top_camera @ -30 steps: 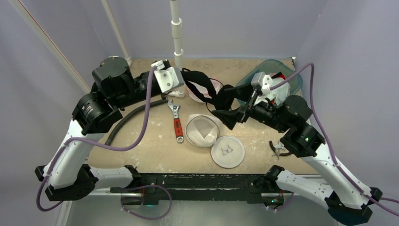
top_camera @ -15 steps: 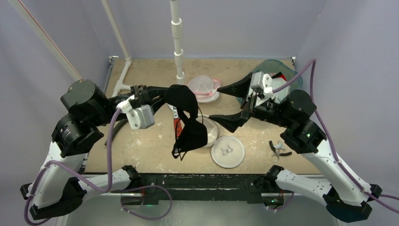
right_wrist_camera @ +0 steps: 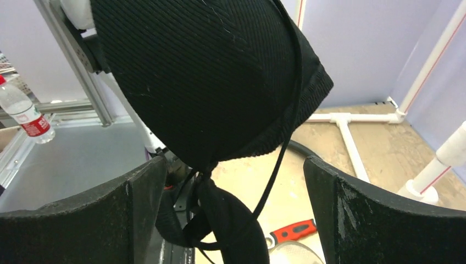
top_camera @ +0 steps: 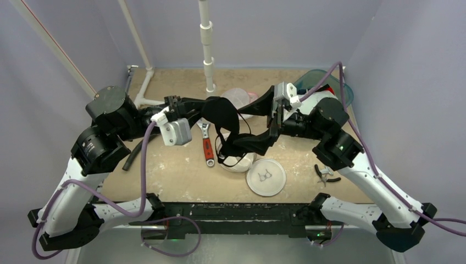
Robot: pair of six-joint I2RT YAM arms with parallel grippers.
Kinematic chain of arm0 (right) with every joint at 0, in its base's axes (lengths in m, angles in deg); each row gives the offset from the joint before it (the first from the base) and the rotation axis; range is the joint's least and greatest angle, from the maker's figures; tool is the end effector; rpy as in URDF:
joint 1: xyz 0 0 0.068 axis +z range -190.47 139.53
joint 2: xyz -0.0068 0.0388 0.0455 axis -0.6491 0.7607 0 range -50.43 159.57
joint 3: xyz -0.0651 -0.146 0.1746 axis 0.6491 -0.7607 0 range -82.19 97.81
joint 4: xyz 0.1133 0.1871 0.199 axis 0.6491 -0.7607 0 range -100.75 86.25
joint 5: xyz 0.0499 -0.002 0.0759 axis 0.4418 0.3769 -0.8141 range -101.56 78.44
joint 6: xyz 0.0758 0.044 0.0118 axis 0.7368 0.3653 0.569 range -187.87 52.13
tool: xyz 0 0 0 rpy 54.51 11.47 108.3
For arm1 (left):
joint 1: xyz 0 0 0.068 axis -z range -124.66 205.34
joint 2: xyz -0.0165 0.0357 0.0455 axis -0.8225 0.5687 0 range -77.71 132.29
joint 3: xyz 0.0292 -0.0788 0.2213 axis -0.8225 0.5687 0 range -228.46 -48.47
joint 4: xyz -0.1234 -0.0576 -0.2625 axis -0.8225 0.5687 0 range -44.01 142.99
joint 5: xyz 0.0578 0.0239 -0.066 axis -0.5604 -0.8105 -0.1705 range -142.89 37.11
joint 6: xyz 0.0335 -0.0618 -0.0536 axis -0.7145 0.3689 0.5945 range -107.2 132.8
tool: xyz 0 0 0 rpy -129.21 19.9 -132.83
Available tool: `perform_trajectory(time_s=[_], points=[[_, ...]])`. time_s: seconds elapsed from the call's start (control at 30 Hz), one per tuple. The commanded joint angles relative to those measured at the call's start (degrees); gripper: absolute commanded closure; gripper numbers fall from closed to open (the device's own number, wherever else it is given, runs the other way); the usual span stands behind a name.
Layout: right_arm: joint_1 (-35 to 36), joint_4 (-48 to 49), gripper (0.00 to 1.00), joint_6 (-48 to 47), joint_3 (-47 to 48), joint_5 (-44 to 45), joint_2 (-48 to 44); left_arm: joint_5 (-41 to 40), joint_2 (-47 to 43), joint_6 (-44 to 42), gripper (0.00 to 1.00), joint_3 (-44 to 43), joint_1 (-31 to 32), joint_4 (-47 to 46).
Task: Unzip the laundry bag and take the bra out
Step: Pick up the bra from the laundry bag.
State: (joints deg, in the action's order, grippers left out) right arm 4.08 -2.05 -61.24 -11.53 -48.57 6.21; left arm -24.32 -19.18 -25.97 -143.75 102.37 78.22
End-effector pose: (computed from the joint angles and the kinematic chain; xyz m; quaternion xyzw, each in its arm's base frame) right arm 0.1702 0.2340 0.4660 -0.4253 0.4593 0.4994 0.5990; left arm 0.1317 -0.1968 0.5344 0.5805 0.3584 -0.2183 0.6978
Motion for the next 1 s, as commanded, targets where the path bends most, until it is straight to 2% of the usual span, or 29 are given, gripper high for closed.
perform_trajectory(time_s=[0.0,0.3,0.63,0.67,0.73,0.8,0.97], points=[[-0.2,6.2,0.03,3.1,-0.4,-3.8,0.4,0.5,-0.5,-1.3,1.00,-1.0,0.3,-3.3],[-0.1,6.8,0.10,5.1,-0.1,-4.2,3.9,0.9,-0.6,-0.8,1.00,-0.8,0.3,-4.9],[-0.2,12.2,0.34,8.8,-2.4,-0.2,3.9,0.0,-1.1,-0.7,1.00,0.4,0.3,-4.1],[-0.1,12.5,0.33,9.0,-2.6,0.6,3.8,-0.2,-1.2,-0.6,1.00,0.6,0.3,-3.9],[-0.1,13.4,0.22,8.9,-3.2,2.6,3.3,-0.8,-1.2,-0.4,1.00,1.0,0.3,-3.4],[-0.1,14.1,0.16,8.4,-3.4,5.9,3.2,-1.3,-1.0,-0.1,1.00,1.0,0.3,-2.9],[-0.2,14.7,0.15,8.6,-4.1,11.8,2.9,-3.6,1.6,3.1,1.00,-2.2,0.3,0.4]])
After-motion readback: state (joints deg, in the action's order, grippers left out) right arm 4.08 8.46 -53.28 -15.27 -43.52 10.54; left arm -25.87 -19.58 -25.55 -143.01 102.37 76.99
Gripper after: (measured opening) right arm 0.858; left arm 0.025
